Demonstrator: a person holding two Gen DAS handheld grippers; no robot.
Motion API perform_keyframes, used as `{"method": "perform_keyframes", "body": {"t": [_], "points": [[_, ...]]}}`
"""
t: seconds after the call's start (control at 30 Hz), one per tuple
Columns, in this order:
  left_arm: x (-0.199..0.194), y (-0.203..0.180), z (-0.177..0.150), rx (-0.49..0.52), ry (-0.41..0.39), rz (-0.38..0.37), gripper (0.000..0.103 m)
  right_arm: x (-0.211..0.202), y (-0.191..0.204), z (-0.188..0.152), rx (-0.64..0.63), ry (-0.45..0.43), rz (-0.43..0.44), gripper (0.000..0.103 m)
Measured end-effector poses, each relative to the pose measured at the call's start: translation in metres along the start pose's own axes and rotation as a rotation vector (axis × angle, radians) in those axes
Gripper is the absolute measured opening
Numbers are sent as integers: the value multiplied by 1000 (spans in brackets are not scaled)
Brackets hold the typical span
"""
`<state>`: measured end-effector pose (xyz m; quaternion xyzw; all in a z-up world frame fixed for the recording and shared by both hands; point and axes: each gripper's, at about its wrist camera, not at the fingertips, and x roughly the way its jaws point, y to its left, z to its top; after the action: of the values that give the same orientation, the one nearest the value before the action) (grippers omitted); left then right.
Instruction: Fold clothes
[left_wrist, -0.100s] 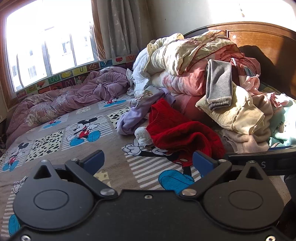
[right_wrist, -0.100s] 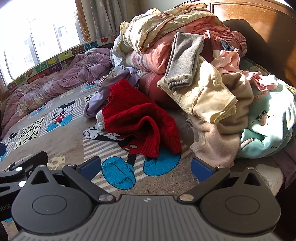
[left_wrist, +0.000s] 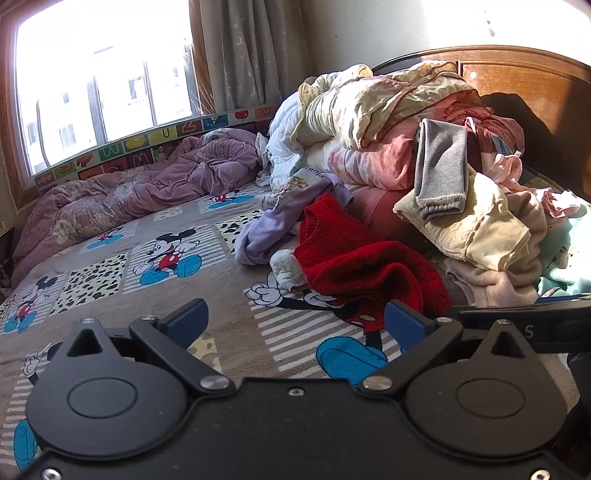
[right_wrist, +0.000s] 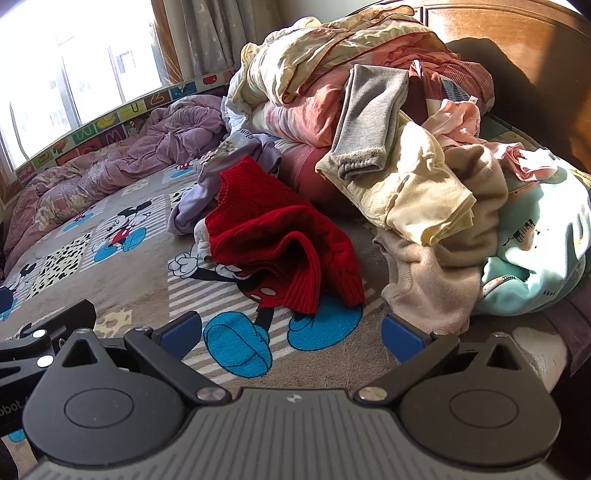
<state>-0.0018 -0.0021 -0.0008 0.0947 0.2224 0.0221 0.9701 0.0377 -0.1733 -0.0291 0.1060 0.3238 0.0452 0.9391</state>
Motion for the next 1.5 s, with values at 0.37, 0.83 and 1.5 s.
{"method": "perform_keyframes", "body": {"t": [0.37,0.83,1.5], "points": [[2,3,1,-55,25,-20,103,-1,-2,0,9,-7,-4,103],[3,3,4,-60,39,-20,103,0,-6,0,16,2,1,103],[7,3,1,-68,43,-24,103,-1,-6,-1,9,1,2,103]]}}
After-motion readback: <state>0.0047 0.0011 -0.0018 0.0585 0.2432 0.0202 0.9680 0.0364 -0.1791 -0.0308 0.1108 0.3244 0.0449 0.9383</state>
